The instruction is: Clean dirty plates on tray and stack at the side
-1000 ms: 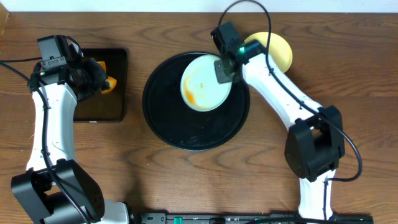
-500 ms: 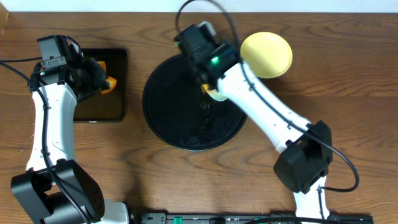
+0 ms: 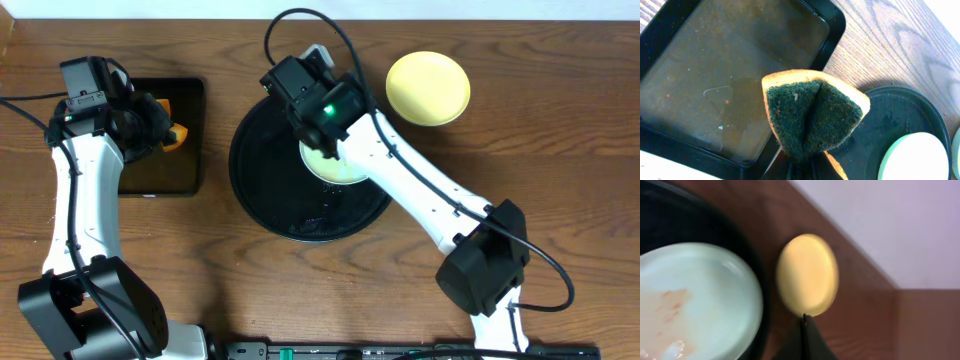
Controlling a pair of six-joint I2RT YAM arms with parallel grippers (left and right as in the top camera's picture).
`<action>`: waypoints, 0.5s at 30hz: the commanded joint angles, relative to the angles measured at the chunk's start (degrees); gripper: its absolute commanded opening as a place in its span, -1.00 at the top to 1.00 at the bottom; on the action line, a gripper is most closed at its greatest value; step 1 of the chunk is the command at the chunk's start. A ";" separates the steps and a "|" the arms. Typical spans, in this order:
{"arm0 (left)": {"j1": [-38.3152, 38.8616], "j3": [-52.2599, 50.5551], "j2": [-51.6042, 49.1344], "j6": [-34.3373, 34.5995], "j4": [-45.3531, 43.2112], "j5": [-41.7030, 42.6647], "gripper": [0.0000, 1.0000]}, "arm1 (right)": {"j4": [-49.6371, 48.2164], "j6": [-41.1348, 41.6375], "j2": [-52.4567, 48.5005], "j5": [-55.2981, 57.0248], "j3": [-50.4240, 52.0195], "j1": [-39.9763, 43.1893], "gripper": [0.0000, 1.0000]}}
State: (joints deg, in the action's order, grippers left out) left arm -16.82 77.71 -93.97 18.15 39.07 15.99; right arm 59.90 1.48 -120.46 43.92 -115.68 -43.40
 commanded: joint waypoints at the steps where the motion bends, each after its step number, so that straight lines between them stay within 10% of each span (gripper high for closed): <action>1: -0.26 -0.37 -0.46 -0.15 0.15 -0.15 0.84 | 2.64 12.39 1.62 -22.58 -0.98 6.60 0.82; 6: -0.26 -0.37 -0.46 -0.15 0.31 -0.15 0.84 | 3.87 20.87 0.39 -36.92 1.66 13.14 -0.08; 15: -0.26 -0.37 -0.46 -0.15 0.48 -0.15 0.84 | 3.32 35.67 -2.47 -41.86 13.16 17.92 0.28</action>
State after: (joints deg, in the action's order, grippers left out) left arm -16.82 77.71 -93.97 18.15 39.42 15.99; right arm 64.16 28.47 -121.25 7.46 -107.02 -25.52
